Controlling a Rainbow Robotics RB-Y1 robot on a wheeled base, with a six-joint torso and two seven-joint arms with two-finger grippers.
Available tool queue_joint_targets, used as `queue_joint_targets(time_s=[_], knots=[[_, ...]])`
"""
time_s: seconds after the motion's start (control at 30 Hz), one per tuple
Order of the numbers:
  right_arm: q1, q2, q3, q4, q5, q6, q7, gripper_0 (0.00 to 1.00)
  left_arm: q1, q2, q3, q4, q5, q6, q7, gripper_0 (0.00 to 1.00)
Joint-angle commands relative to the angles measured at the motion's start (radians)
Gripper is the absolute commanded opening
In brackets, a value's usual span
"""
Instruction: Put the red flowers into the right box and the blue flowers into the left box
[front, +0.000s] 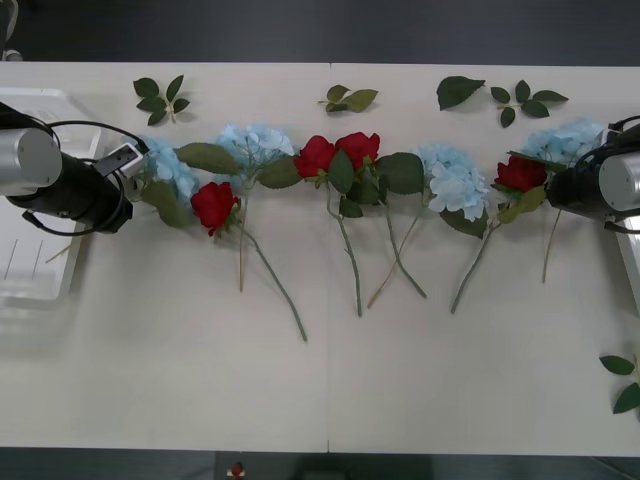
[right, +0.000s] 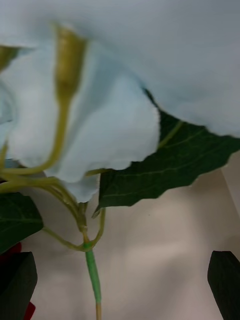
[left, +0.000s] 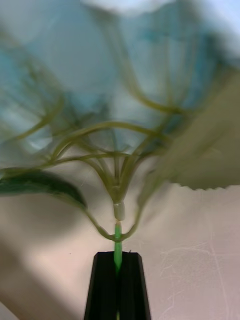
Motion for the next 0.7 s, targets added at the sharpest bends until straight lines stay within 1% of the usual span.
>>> queue_joint_targets(time_s=[0.03, 0.17, 0.33, 0.37, 0.4, 0.43, 0.5, 0.6, 0.7], knots=[[-0.043, 0.018, 0.000, 0.017, 0.013, -0.022, 0.040, 1.00, -0.036, 0.023, 0.010, -0.014, 0.038, -0.008, 0.047, 0.00], [-0.046, 0.032, 0.000, 0.035, 0.016, -0.040, 0.041, 1.00, -0.036, 0.063, 0.024, -0.073, 0.095, 0.027, 0.044, 0.00], [-0.049, 0.038, 0.000, 0.035, 0.020, -0.045, 0.040, 1.00, -0.036, 0.123, 0.119, -0.162, 0.201, 0.141, 0.044, 0.00], [-0.049, 0.038, 0.000, 0.035, 0.020, -0.047, 0.040, 0.92, -0.036, 0.132, 0.130, -0.172, 0.218, 0.153, 0.044, 0.00], [-0.049, 0.039, 0.000, 0.035, 0.018, -0.050, 0.037, 0.63, -0.036, 0.154, 0.156, -0.192, 0.247, 0.173, 0.044, 0.00], [-0.049, 0.039, 0.000, 0.035, 0.018, -0.051, 0.035, 0.27, -0.036, 0.172, 0.180, -0.206, 0.278, 0.188, 0.042, 0.00], [-0.049, 0.039, 0.000, 0.035, 0.016, -0.051, 0.034, 0.00, -0.036, 0.206, 0.214, -0.220, 0.314, 0.210, 0.039, 0.00], [-0.052, 0.039, 0.000, 0.035, 0.013, -0.053, 0.034, 0.00, -0.034, 0.270, 0.252, -0.225, 0.367, 0.236, 0.028, 0.00], [-0.052, 0.039, 0.000, 0.035, 0.013, -0.054, 0.034, 0.00, -0.034, 0.339, 0.255, -0.217, 0.390, 0.236, 0.018, 0.00]])
